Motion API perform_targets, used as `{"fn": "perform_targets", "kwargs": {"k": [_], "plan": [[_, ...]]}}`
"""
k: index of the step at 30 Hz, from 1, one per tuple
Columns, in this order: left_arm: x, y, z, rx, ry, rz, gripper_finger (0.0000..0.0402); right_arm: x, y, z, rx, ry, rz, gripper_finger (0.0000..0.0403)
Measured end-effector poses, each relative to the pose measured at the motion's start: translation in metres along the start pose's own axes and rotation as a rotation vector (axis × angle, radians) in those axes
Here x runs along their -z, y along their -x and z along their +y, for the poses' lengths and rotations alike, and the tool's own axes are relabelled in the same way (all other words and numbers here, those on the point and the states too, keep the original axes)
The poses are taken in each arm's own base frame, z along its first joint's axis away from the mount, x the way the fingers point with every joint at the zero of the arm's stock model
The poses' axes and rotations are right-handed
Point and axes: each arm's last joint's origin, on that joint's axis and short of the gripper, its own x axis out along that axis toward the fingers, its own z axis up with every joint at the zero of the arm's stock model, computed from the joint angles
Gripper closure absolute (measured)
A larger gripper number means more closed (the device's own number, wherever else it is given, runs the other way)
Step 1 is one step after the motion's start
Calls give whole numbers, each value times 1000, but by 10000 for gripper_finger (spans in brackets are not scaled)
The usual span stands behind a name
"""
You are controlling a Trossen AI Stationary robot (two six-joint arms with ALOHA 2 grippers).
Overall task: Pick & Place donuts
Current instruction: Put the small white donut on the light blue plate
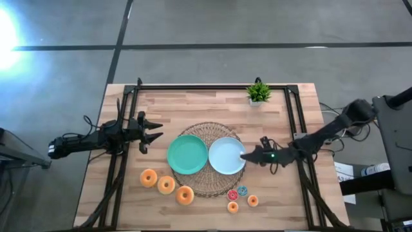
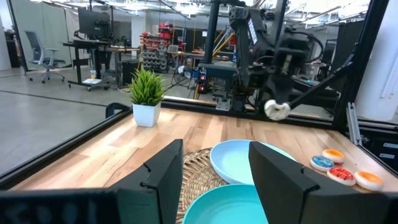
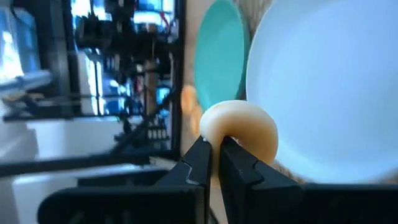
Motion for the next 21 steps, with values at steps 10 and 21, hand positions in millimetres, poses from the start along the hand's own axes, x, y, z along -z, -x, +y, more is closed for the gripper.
{"fn": "perform_targets", "kwargs": {"k": [10, 21], "plan": [[0, 0, 0, 0, 0, 0, 243, -1, -35, -10, 124, 36, 50, 390], [0, 0, 0, 0, 0, 0, 243, 4, -43, 20, -174, 51, 57, 390]]}}
